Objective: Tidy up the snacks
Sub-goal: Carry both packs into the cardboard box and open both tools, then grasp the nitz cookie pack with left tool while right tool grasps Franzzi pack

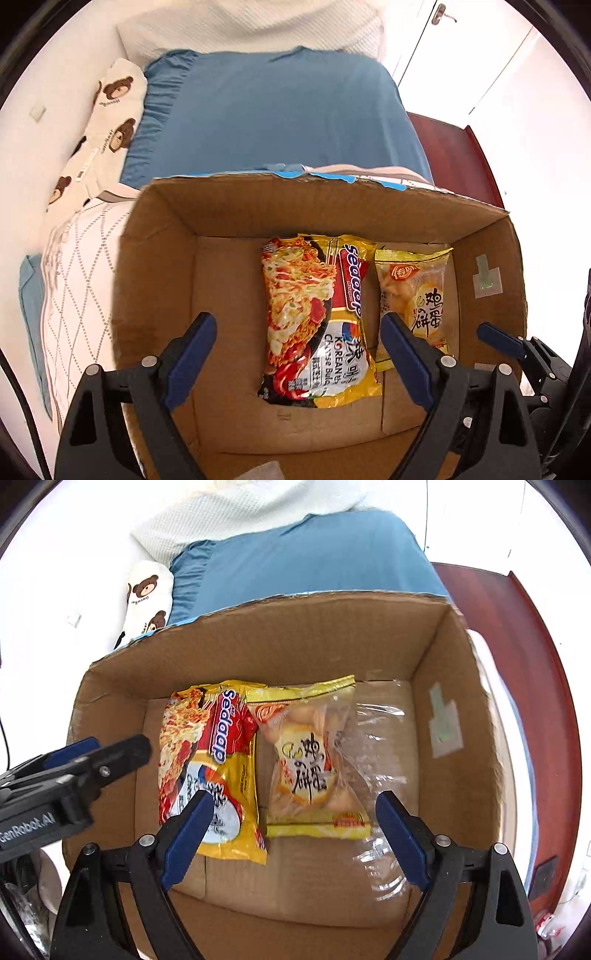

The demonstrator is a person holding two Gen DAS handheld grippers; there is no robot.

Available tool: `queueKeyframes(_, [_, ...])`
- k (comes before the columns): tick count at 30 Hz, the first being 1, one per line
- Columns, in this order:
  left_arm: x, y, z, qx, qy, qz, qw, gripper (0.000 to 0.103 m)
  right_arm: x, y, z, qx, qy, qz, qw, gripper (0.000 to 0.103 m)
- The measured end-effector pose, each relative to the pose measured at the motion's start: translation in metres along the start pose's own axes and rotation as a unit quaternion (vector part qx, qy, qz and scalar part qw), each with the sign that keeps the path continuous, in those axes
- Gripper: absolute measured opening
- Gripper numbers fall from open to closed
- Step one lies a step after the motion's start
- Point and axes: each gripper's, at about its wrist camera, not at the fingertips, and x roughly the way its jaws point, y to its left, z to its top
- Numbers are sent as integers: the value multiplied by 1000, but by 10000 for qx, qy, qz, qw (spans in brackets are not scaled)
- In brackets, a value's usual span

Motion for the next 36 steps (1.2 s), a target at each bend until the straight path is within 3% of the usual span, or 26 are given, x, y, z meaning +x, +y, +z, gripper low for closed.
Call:
queueKeyframes(16, [-81, -4, -77, 33, -959, 14, 9954, 91, -86, 20, -63, -301, -1020, -302, 9939, 92])
queueKeyframes(22, [-104, -2, -100, -23, -1127, -81, 9936, 91, -111, 24, -89, -259, -1173, -167, 9926, 92])
queueKeyframes(28, [-107, 18, -146, -222, -930, -91, 9954, 91, -113, 22, -129, -97, -914, 146, 9957, 92])
queueKeyframes(33, [-84, 49, -214, -338, -579, 481, 9966, 91, -80, 11, -178, 126, -261, 356, 9989, 92])
queueKeyframes(36, [-55, 73, -253, -533, -29, 713, 9960, 91, -52, -4, -209, 477, 207, 517, 9973, 92])
